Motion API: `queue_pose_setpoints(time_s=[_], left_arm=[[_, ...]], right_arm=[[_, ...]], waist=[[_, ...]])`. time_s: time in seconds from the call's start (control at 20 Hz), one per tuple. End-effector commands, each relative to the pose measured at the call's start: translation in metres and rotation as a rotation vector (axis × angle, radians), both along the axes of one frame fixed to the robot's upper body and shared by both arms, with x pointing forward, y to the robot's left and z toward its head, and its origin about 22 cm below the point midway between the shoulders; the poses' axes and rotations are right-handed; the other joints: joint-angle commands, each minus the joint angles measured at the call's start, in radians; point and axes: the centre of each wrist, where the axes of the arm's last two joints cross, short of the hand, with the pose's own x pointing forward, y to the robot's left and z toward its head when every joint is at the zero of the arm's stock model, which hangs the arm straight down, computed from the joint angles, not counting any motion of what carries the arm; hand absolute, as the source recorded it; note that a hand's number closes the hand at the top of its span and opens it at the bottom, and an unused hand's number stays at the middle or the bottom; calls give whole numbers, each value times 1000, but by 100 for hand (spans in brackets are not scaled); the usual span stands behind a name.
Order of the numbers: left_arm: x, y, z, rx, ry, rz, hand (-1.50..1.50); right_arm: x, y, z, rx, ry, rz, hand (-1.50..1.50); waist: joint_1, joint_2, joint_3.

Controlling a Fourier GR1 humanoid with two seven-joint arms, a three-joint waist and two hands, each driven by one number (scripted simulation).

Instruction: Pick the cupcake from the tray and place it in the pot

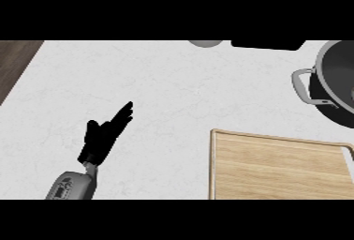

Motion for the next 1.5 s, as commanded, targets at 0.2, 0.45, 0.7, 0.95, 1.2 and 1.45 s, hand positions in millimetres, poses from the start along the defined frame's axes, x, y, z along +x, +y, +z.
queue_pose_setpoints(time_s=[0.2, 0.45, 0.7, 0.95, 1.2, 1.45], left_arm=[[12, 7, 14, 5, -21, 3, 0], [4, 9, 5, 0, 8, -4, 0], [-4, 5, -2, -4, 11, 32, 0], [1, 9, 6, -12, 9, 39, 0], [-7, 8, 3, -4, 9, 26, 0], [-2, 11, 7, -5, -4, 31, 0]], right_arm=[[15, 26, -47, -222, 324, -156, -150], [26, 42, -57, -87, 328, -73, -150], [41, 65, -57, 409, 207, 21, -150], [44, 47, -20, 809, 134, -20, -150], [24, 9, 5, 998, 6, -190, -150], [-8, -32, 22, 1108, -49, -212, -150]], waist=[[4, 4, 3], [-11, 4, 5], [-36, -7, 5], [-33, -4, 5], [-24, 2, 6], [-22, 12, 9]])
